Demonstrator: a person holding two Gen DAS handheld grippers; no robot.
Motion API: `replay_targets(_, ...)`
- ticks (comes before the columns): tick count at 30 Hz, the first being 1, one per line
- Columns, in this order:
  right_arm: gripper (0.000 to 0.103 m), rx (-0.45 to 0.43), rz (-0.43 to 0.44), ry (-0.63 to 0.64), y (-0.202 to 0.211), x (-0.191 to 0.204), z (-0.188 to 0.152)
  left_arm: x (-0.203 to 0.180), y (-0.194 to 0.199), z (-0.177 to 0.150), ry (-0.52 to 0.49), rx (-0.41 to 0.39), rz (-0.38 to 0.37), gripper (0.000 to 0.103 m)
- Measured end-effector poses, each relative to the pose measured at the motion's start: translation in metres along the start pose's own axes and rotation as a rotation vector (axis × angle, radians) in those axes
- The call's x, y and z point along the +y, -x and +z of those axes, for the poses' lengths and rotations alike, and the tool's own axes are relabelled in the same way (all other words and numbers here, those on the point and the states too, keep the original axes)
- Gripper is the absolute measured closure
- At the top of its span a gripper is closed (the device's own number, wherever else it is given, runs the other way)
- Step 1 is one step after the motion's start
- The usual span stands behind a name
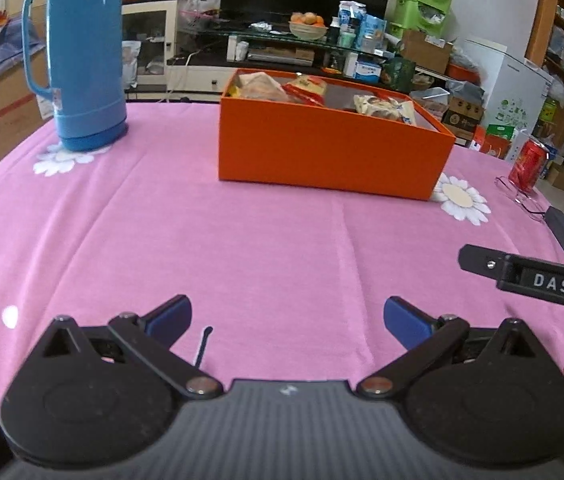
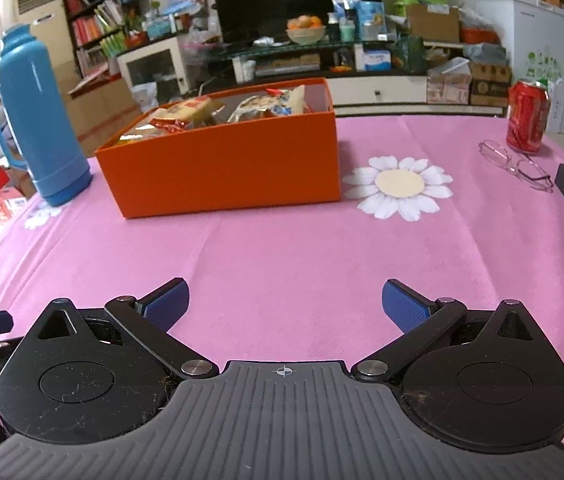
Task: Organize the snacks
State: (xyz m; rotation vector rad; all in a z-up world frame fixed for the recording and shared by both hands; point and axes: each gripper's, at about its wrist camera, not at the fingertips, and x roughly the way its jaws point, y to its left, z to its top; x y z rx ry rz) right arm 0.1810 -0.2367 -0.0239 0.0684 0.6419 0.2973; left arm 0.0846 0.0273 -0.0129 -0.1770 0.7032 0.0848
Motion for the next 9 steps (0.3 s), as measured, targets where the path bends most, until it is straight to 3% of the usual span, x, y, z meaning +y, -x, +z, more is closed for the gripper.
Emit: replay_targets(9,0.01,0.016,0.016,-0.061,-0.003,-0.013,-0.002,-0.002,-0.004,0.001,0.025,0.007,0.007,0.004)
